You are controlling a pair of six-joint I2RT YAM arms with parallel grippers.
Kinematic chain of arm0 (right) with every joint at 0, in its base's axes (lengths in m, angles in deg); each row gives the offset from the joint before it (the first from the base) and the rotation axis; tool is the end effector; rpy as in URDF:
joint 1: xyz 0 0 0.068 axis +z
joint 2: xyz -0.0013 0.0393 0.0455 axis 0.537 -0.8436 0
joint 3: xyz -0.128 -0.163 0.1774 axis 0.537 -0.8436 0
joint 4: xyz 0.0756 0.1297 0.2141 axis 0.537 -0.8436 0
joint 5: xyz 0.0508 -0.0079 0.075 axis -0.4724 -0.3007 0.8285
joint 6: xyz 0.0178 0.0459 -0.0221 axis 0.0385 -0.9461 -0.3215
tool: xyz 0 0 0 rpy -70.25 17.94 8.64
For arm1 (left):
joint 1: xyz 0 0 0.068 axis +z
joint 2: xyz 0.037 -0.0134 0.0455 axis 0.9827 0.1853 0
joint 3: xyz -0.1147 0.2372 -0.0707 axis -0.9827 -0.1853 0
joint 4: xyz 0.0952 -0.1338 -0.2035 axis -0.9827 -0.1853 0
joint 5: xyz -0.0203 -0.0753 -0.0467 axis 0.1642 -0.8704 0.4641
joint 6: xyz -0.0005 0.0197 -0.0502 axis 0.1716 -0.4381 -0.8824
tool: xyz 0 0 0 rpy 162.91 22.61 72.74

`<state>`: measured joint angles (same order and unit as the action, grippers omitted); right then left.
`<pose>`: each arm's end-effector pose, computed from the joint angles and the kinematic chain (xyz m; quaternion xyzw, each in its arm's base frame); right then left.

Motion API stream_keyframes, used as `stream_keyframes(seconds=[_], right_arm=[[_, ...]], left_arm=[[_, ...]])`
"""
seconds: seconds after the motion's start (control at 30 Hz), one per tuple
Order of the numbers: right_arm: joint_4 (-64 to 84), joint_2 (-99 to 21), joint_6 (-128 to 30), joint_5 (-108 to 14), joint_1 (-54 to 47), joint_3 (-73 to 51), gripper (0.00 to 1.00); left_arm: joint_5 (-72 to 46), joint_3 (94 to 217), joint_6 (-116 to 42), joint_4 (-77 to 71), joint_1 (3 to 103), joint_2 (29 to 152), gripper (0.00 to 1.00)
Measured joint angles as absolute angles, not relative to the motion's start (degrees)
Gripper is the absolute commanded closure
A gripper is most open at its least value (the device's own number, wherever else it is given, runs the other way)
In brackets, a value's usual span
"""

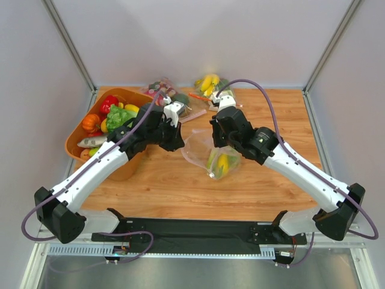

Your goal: Open the zip-top bag and remove the fake food

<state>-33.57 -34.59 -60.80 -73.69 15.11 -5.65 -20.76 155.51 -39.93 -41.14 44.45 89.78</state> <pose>0.1992 0.2010 0.3789 -0.1556 0.8824 0.1059 0.4312 0.2248 -0.1684 0.3536 0.2189 0.8641 -0.2930 0.3457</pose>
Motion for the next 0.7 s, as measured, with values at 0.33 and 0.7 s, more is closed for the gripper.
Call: stream_keyframes(seconds=[0.33, 0.7], right_arm=[[-30.8, -37.0, -61.8, -71.2, 14.9, -5.9, 1.0], [-29.3, -37.5, -62.8, -68.5, 15.1, -5.9, 1.0]], left_arm=[[-17.1, 149.2, -35.6, -38.3, 38.7, 77.7, 0.61], [-22.6, 144.7, -35.4, -20.2, 37.8, 71.0, 0.47]])
